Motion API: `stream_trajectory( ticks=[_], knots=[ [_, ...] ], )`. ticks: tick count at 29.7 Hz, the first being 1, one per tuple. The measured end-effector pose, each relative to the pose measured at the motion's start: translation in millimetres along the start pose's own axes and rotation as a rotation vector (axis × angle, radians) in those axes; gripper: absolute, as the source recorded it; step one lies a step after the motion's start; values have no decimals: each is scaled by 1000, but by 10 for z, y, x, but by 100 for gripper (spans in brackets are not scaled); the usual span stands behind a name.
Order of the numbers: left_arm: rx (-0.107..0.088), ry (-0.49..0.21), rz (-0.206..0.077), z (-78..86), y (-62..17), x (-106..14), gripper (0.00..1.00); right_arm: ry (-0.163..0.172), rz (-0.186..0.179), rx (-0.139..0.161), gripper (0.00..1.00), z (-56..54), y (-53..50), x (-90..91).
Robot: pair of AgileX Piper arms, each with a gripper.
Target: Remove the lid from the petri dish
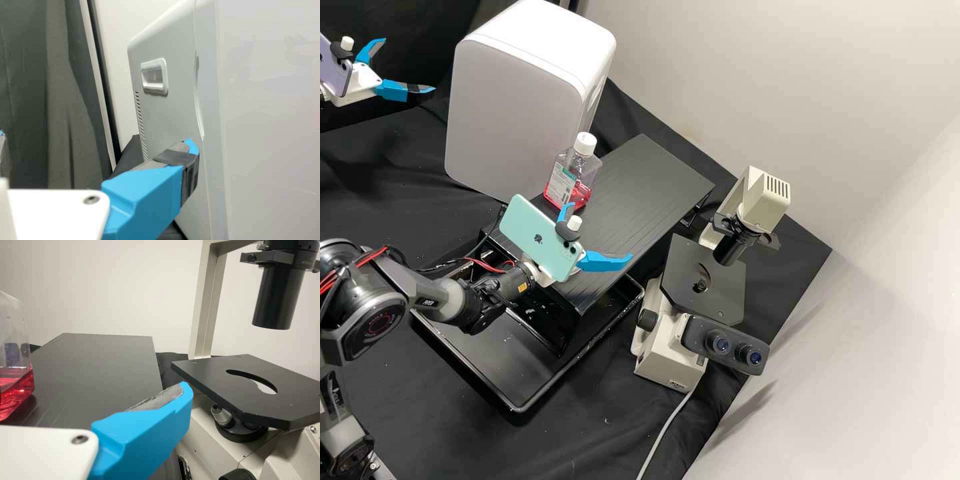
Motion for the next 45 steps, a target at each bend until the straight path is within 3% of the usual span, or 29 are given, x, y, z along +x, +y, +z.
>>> stream_trajectory(
  ticks=[15, 21, 25, 29, 33, 38, 41, 45],
  knots=[
    [-5, -2, 0, 19, -3, 0, 100, 0, 0, 0, 100, 0, 0, 0],
    [-31, -51, -1, 239, 5, 34, 100, 0, 0, 0, 100, 0, 0, 0],
    [-34, -114, -11, 442, -9, 48, 100, 0, 0, 0, 100, 0, 0, 0],
    [4, -209, -29, 609, -131, 54, 100, -1, -1, 0, 100, 1, -1, 0],
    [34, -302, -45, 749, -346, 12, 100, -1, -1, 0, 100, 1, -1, 0],
    [65, -418, -100, 916, -604, -95, 100, -1, -1, 0, 100, 1, -1, 0],
    [75, -485, -123, 1008, -715, -201, 100, -1, -1, 0, 100, 1, -1, 0],
    [87, -547, -145, 1082, -771, -312, 100, -1, -1, 0, 100, 1, -1, 0]
  ],
)
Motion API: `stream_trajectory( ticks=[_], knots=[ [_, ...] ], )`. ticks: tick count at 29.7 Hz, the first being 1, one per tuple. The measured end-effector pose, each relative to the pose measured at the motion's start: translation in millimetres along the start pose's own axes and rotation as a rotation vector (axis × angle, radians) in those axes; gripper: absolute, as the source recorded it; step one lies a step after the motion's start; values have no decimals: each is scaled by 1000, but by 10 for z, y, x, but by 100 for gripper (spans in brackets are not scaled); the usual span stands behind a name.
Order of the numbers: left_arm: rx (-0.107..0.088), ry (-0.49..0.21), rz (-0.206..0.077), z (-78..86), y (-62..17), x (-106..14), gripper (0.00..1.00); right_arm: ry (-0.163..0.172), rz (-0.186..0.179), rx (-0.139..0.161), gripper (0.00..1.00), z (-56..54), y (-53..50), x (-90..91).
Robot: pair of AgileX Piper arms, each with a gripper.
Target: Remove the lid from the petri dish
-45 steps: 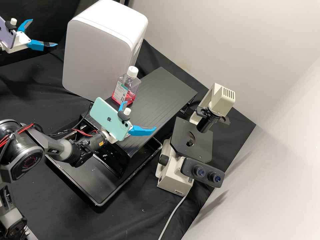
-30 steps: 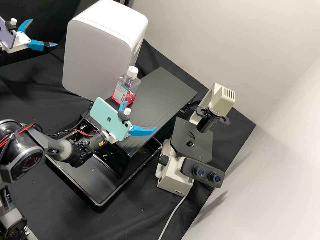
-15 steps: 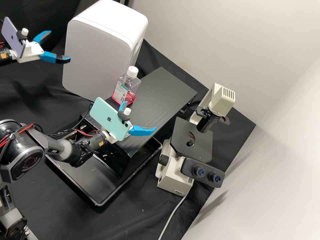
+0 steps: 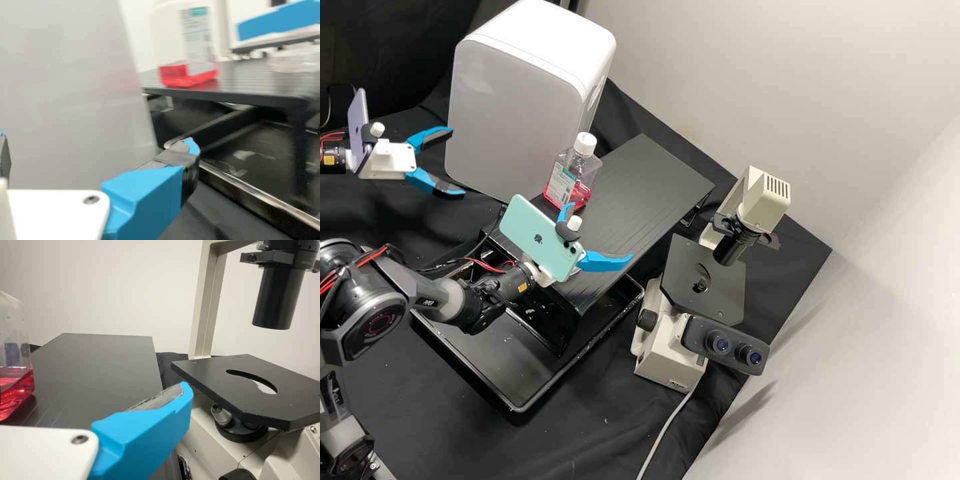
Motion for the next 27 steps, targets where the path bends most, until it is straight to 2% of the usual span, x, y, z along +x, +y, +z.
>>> stream_trajectory(
  ticks=[13, 24, 27],
  knots=[
    [17, -119, -88, 234, -175, -164, 100, 0, 0, 0, 100, 0, 0, 0],
    [35, -235, -136, 453, -257, -280, 100, 0, 0, 0, 100, 0, 0, 0],
    [1, -278, -145, 499, -241, -342, 100, 0, 0, 0, 100, 0, 0, 0]
  ],
)
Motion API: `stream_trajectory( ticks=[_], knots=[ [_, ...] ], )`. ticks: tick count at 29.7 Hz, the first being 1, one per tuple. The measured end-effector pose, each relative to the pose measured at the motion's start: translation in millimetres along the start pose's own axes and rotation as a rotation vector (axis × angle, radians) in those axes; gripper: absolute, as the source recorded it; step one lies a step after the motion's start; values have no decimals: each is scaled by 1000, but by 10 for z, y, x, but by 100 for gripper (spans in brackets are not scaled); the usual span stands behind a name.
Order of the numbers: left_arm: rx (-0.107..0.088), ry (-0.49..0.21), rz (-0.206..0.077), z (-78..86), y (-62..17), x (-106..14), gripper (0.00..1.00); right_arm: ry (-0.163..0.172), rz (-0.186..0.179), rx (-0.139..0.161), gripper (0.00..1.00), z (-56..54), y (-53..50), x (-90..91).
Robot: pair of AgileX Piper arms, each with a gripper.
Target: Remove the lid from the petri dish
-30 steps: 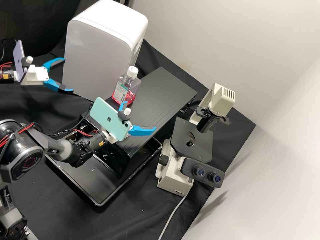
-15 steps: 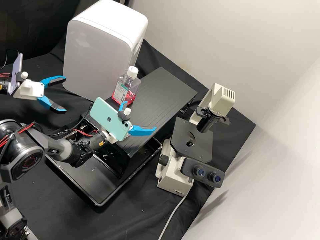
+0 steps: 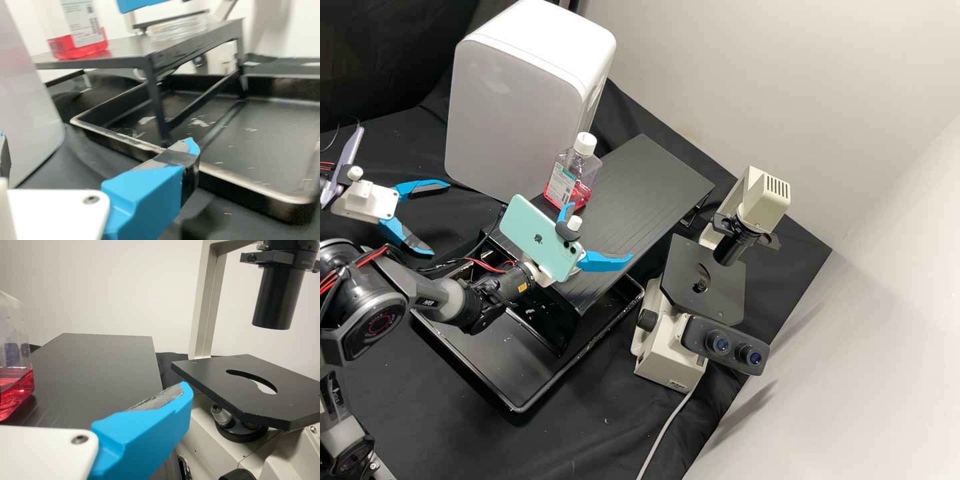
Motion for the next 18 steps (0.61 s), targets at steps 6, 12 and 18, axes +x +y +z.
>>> stream_trajectory(
  ticks=[6, 12, 18],
  knots=[
    [-44, -46, -3, 51, 12, -51, 100, 0, 0, 0, 100, 0, 0, 0],
    [-41, -30, 31, 69, 93, -130, 100, 0, 0, 0, 100, 0, 0, 0],
    [-49, 19, 57, 62, 131, -123, 100, 0, 0, 0, 100, 0, 0, 0]
  ],
)
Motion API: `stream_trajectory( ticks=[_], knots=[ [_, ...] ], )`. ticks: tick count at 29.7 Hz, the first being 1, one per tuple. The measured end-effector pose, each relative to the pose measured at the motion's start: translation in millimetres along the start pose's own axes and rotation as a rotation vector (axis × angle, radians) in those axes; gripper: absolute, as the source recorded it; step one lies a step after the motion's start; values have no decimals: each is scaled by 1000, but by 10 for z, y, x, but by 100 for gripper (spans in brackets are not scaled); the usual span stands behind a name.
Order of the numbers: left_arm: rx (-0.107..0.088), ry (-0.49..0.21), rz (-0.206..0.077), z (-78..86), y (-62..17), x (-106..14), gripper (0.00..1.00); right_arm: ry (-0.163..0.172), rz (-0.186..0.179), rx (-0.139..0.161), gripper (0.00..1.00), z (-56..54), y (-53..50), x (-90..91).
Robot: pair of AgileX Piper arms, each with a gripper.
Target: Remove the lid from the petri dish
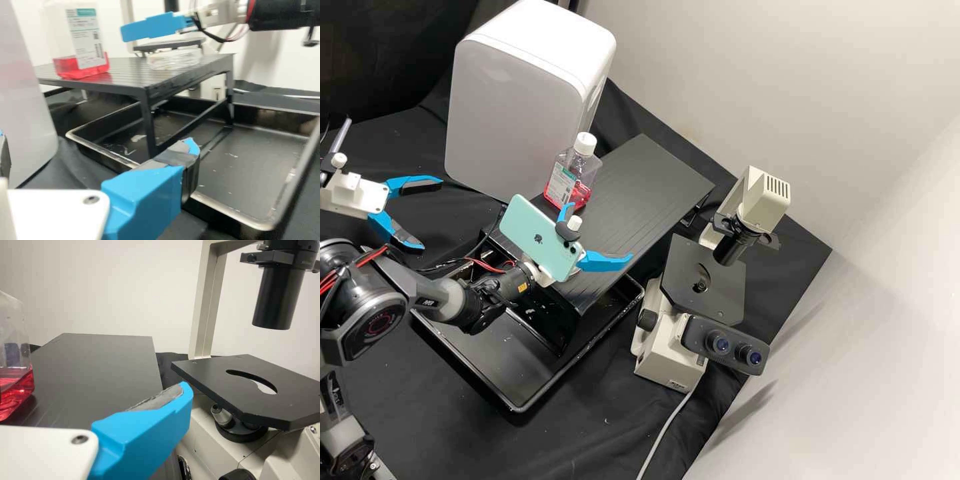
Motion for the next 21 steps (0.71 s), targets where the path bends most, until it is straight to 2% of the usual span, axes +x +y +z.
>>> stream_trajectory(
  ticks=[3, 9, 21],
  knots=[
    [31, 37, 7, 4, -1, -5, 100, 0, 0, 0, 100, 0, 0, 0],
    [74, 66, 19, 18, 14, -9, 100, 0, 0, 0, 100, 0, 0, 0],
    [76, 61, 19, 32, 13, -6, 100, 0, 0, 0, 100, 0, 0, 0]
  ],
)
